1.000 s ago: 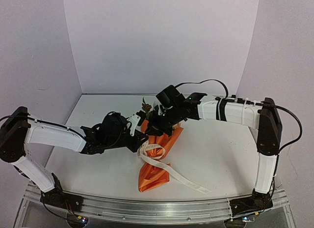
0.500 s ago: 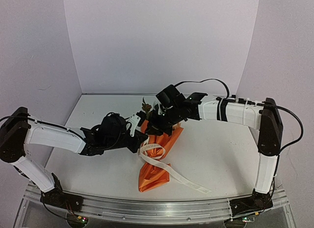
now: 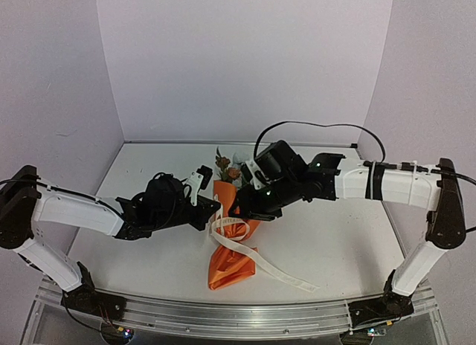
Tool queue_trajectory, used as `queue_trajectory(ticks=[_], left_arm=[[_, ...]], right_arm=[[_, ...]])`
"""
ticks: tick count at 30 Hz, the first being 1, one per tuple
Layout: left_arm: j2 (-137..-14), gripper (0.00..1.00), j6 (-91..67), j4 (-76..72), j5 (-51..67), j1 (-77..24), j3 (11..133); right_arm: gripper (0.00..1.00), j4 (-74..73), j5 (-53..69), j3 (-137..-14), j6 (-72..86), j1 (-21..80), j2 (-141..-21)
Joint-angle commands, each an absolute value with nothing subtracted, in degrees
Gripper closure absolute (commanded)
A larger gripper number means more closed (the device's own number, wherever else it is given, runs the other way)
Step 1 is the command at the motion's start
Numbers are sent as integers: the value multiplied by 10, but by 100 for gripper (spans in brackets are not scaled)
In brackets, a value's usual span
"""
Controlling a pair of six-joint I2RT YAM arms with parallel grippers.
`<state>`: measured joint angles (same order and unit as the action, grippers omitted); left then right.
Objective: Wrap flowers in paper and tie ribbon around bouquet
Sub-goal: Cross the half-tied ribbon over the folded bouquet.
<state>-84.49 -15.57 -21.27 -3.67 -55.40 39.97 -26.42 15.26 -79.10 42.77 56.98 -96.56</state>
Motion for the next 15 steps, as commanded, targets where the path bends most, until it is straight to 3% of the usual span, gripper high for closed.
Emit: queue_trajectory(ticks=[1, 15], left_arm=[[-826, 100, -182, -241, -31, -552, 405], [-816, 100, -193, -229, -26, -552, 404]], right_arm=[[55, -243, 151, -739, 323, 588, -961], [61, -235, 143, -748, 278, 608, -1042]])
